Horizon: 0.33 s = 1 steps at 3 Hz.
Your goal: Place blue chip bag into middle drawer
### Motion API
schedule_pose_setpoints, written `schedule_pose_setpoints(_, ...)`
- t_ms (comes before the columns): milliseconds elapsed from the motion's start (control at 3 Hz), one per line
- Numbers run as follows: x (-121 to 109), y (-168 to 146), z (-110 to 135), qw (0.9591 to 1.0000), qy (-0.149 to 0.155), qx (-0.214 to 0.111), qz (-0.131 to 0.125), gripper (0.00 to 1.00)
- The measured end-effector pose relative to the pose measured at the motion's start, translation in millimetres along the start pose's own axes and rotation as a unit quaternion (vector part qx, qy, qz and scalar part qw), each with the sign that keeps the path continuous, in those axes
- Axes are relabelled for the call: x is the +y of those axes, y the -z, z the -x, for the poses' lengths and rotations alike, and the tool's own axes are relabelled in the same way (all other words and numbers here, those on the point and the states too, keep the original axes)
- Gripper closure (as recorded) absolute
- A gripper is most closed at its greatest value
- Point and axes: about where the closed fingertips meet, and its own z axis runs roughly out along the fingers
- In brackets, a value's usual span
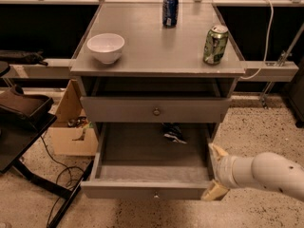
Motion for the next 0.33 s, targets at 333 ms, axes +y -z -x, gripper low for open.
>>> schedule_pose_setpoints(333, 34.2, 51.2, -4.4, 0.9973, 0.013, 0.071, 0.013, 0.00)
